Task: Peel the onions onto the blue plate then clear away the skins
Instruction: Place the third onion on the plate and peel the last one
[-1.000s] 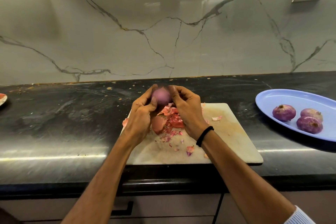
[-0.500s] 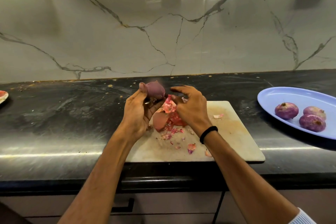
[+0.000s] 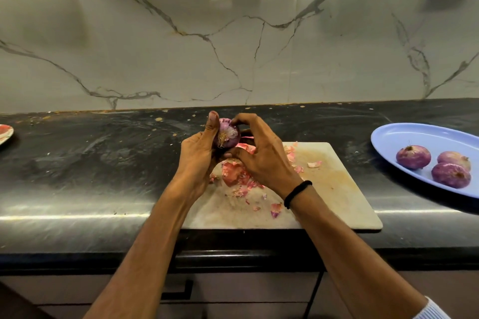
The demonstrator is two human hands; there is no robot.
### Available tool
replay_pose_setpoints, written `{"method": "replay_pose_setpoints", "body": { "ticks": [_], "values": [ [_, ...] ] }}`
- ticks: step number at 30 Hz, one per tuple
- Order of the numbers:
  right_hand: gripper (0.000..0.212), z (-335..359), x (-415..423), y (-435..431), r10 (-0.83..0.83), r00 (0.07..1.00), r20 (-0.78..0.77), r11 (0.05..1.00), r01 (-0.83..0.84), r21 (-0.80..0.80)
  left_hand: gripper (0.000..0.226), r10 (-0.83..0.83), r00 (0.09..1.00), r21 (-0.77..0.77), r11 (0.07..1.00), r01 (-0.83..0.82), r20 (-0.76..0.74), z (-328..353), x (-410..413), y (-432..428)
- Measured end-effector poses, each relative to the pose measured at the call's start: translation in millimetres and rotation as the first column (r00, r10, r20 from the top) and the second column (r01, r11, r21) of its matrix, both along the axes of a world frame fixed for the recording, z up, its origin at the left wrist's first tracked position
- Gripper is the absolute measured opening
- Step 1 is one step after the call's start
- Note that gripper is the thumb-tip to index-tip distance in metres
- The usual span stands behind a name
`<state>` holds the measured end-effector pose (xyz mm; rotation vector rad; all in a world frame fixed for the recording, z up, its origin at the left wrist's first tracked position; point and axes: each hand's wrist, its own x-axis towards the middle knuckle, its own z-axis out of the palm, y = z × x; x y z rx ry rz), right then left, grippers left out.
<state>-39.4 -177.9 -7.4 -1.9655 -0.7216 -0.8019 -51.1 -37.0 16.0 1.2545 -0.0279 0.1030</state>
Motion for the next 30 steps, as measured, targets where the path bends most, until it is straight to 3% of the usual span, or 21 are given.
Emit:
{"method": "replay_pose_setpoints", "body": {
  "ticks": [8, 18, 21, 24, 30],
  "values": [
    [0.044, -1.0, 0.9, -1.0, -0.026, 1.000, 0.007, 0.999, 0.027, -0.043, 0.073, 0.012, 0.999, 0.050, 0.999, -0.014, 0.039, -6.4, 5.1, 2.4],
    [0.039, -4.6, -0.2, -0.9, -0.151, 0.986, 0.076, 0.962, 0.164, -0.216, 0.054, 0.071, 0.993, 0.116, 0.990, -0.082, 0.094, -14.9, 11.0, 1.5],
    [0.019, -4.8, -1.7, -1.6, -0.156, 0.982, 0.103, 0.957, 0.176, -0.231, 0.053, 0.097, 0.987, 0.147, 0.982, -0.116, 0.127, -15.2, 10.4, 0.2],
    [0.008, -6.6, -1.6, 0.1, -0.168, 0.981, 0.096, 0.958, 0.185, -0.220, 0.054, 0.107, 0.987, 0.132, 0.984, -0.123, 0.122, -14.7, 11.9, 1.0],
    [0.015, -1.3, 0.8, -2.2, -0.195, 0.978, 0.072, 0.981, 0.196, -0.010, 0.052, 0.151, 0.982, 0.059, 0.986, -0.159, 0.115, -13.8, 14.3, 4.9]
  ]
}}
